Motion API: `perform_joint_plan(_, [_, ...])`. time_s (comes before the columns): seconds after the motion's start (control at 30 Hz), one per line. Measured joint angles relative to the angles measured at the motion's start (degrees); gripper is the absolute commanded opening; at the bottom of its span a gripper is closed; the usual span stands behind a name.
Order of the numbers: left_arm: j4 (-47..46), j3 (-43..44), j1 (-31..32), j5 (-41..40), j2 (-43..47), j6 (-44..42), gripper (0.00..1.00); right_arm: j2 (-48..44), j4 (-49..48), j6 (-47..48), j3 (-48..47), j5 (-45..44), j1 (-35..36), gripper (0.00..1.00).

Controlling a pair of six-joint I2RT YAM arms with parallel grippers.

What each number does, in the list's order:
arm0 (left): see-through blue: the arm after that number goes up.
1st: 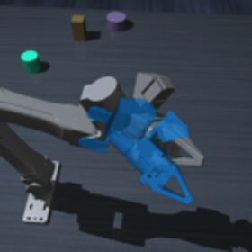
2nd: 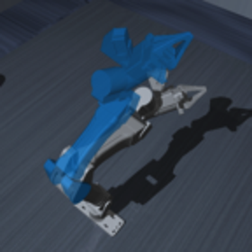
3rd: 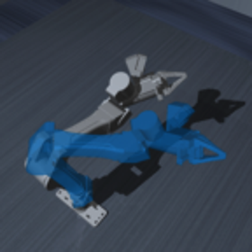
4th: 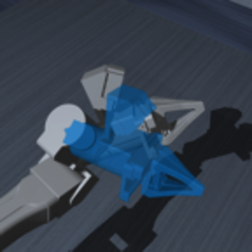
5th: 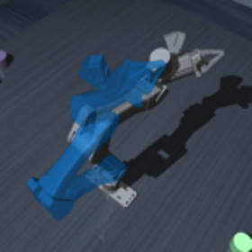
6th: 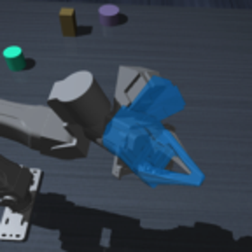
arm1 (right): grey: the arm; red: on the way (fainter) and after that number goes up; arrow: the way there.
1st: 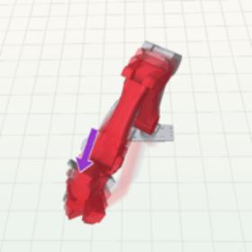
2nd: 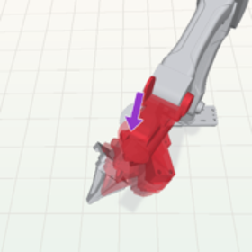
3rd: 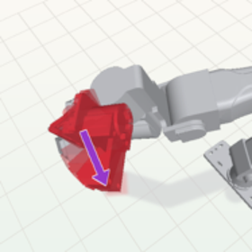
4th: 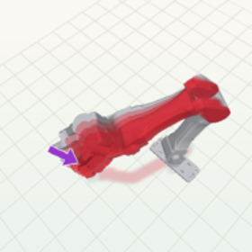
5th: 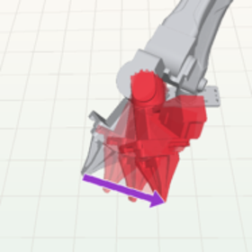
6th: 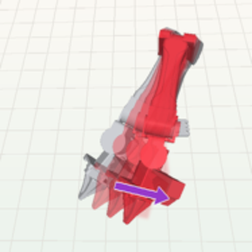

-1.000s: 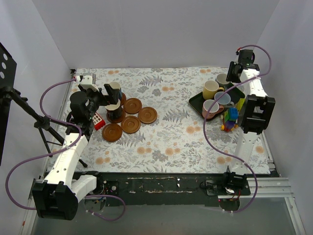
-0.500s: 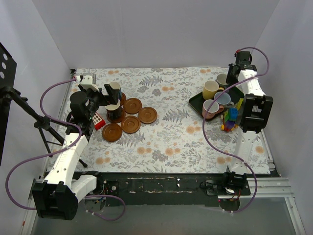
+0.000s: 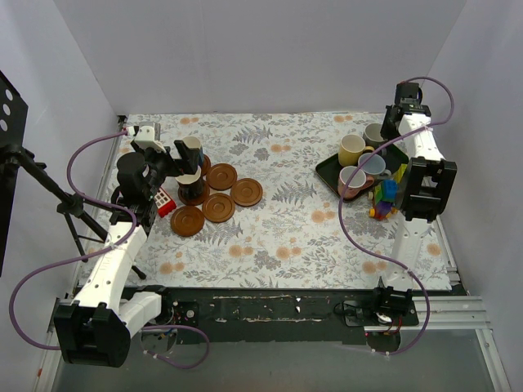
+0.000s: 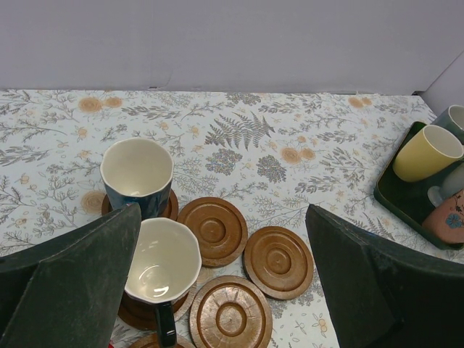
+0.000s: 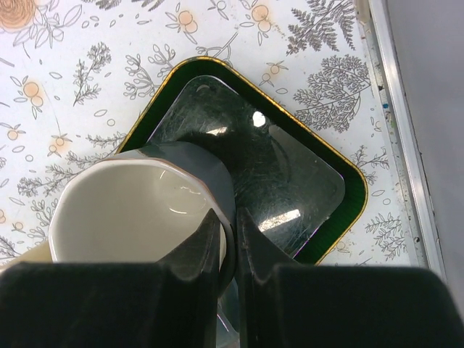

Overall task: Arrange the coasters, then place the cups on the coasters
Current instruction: Pick up the cup from the tray.

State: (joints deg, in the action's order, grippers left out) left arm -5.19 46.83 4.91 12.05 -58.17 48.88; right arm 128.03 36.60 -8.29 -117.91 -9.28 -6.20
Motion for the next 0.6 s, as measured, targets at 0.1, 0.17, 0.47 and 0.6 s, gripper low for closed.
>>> perform_joint_plan(0.1, [0.0,0.0,0.0,-0.6,0.0,0.2,0.98,0.0,-0.3,-0.6,-0.4,-0.7,0.0,0.01])
perform_joint_plan(0.17, [0.0,0.0,0.0,-1.1,0.0,0.5,0.98,0.0,-0.7,-0.8,-0.5,-1.3,0.0,0.01])
perform_joint_plan(0.47, [0.1,0.0,0.0,-3.5,0.0,1.5,0.98,-4.1,-2.0,-0.4,-0.2,-4.5,0.4,0.01])
perform_joint_plan(0.6, [0.6,0.0,0.0,-4.7,-0.3,2.0,0.98,-9.8,-5.0,0.6,0.5,-6.8,0.8,0.01])
